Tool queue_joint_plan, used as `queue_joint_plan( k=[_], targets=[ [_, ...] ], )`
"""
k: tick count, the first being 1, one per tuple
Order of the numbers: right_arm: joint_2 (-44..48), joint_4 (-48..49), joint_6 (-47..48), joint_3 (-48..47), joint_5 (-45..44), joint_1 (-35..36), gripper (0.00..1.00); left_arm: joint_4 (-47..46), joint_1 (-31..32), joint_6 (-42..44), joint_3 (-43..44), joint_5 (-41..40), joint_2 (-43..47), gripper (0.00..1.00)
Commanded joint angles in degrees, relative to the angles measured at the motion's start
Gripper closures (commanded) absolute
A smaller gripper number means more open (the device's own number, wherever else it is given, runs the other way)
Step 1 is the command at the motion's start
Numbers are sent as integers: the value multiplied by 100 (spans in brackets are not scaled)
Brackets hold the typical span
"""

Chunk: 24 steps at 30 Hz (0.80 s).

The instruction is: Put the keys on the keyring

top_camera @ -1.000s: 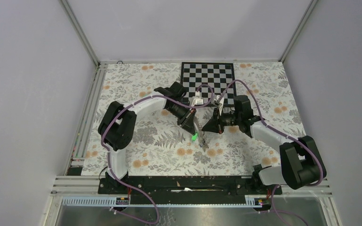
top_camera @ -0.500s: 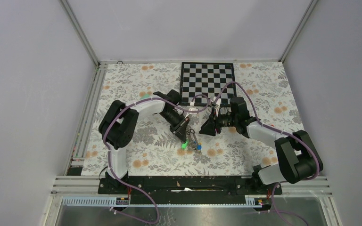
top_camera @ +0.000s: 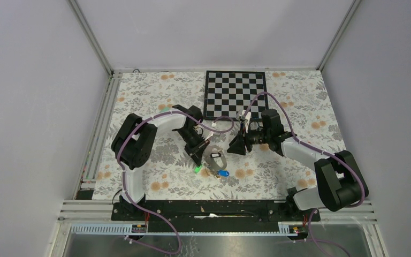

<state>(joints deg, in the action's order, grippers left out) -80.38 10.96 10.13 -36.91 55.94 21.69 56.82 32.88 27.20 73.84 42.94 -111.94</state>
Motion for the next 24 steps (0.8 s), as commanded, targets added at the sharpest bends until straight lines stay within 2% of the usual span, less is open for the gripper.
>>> queue_joint_plan(
  k=[1, 7, 12, 24],
  targets=[
    [165, -118, 226, -223, -57, -12, 50, 317, -36, 114, 47, -485, -40, 100],
    [179, -181, 278, -240, -49, -16, 49, 543, -36, 109, 85, -740, -176, 100],
    [204, -256, 333, -267, -64, -16, 49, 574, -36, 88, -16, -867, -254, 95],
    [312, -382, 384, -319, -67, -133, 49, 516, -36, 1, -54, -1032, -172, 77]
  ],
)
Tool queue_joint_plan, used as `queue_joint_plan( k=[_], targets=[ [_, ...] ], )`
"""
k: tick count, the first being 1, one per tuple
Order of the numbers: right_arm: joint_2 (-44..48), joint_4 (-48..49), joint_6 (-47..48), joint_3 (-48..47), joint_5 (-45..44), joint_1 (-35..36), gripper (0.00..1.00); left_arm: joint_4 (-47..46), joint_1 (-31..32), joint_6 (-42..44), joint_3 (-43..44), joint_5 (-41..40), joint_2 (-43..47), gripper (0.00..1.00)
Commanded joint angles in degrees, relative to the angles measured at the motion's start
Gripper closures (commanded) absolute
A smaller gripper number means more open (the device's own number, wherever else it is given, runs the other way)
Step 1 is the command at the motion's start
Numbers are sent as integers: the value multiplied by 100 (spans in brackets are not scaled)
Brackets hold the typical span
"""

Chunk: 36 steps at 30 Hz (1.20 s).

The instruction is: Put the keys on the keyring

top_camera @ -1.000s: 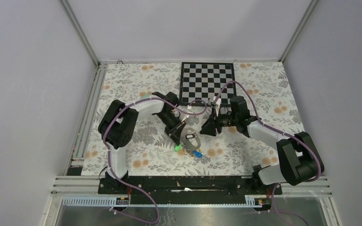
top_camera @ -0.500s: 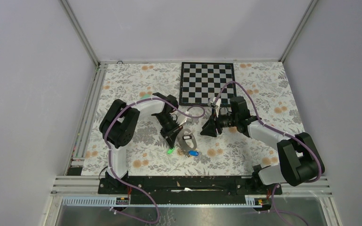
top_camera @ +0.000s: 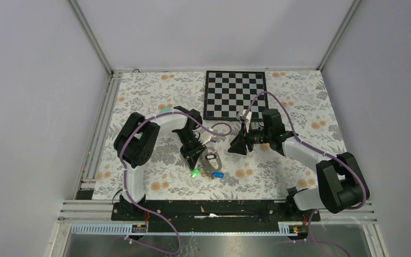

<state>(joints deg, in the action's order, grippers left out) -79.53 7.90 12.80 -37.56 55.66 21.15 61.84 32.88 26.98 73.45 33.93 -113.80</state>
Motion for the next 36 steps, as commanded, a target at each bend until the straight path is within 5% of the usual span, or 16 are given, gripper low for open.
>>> queue_joint_plan(
  k=[1, 9, 20, 23, 27, 36],
  targets=[
    [238, -86, 118, -254, -31, -90, 49, 11, -36, 33, -23, -146, 23, 76],
    [419, -288, 168, -425, 6, -307, 46, -91, -41, 105, -40, -487, 443, 62],
    [968, -1145, 219, -1011, -363, -1078, 26, -749, -416, 25, 219, -752, 1587, 42],
    [1087, -1429, 272, -1248, -880, -1174, 4, -1100, -706, -146, 287, -840, 1941, 27],
    [1221, -1753, 275, -1614, -1657, -1276, 0, -1715, -1071, -378, 297, -1038, 2463, 2],
    [1703, -1933, -411, -2009, -3427, -1310, 0, -3102, -1841, -1042, -201, -1353, 3757, 1]
  ],
)
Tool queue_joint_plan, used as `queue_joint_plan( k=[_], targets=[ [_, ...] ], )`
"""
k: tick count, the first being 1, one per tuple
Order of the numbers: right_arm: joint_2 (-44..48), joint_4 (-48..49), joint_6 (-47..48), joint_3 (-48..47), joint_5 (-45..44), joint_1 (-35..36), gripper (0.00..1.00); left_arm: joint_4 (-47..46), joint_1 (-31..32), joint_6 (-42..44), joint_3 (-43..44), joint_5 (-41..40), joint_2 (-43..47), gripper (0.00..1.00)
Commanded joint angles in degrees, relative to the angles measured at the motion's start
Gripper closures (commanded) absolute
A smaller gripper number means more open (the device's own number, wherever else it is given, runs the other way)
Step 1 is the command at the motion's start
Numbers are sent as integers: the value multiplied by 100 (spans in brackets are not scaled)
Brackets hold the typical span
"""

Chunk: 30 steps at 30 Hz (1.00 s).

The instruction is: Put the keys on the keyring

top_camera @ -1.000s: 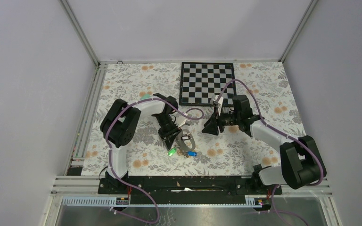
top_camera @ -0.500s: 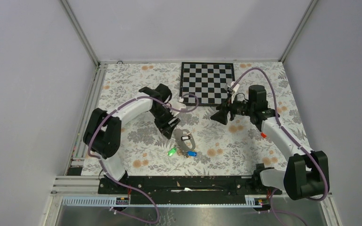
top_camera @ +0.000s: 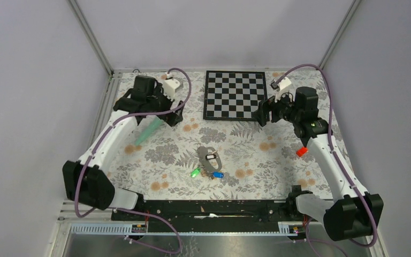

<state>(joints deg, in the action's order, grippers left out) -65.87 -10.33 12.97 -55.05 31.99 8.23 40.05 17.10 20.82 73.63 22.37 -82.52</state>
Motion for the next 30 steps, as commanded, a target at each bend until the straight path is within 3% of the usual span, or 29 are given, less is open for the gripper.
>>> queue_joint_plan(
  k=[1, 6, 15, 21, 30],
  targets=[
    [407, -104, -558, -261, -1225, -23, 0, -1086, -347, -513, -315, -210, 787, 1],
    [767, -103, -765, -252, -1532, -23, 0, -1569, -758, -1005, -763, -345, 1549, 1],
    [1349, 97, -701, 169, -1136, -23, 0, -3219, -963, -1919, -2160, -1124, 3210, 1],
    [1562, 170, -639, 411, -1463, -25, 0, -3278, -995, -2383, -2326, -888, 3477, 1],
    [1676, 141, -568, 625, -1185, -62, 0, -2885, -1260, -2449, -2151, -152, 3516, 1]
  ],
)
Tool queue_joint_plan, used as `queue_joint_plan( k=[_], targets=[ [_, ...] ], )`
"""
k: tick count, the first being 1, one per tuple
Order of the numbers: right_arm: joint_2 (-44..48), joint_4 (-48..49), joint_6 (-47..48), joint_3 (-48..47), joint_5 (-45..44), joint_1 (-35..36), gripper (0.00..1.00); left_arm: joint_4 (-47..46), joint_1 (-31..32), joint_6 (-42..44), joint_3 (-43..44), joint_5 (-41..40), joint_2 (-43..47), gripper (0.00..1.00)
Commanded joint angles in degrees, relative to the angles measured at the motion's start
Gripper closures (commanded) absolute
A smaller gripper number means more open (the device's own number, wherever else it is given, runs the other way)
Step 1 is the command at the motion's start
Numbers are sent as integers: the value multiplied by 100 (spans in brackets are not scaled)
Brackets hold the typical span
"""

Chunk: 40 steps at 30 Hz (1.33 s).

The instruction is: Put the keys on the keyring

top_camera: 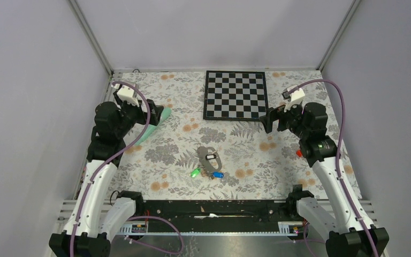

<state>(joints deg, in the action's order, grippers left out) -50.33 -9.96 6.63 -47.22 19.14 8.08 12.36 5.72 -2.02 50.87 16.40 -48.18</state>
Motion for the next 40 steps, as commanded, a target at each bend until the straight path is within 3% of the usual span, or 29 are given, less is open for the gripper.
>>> queue_joint_plan(
  k=[1, 16, 40],
  targets=[
    [142, 70, 68, -164, 99, -52, 0, -119, -156, -190, 113, 503, 79, 1],
    [322, -15, 198, -25, 236, -81, 0, -261, -334, -275, -173, 1159, 99, 1],
    [294, 26, 224, 27, 269, -95, 0, -309, -378, -264, -280, 1283, 90, 1]
  ],
)
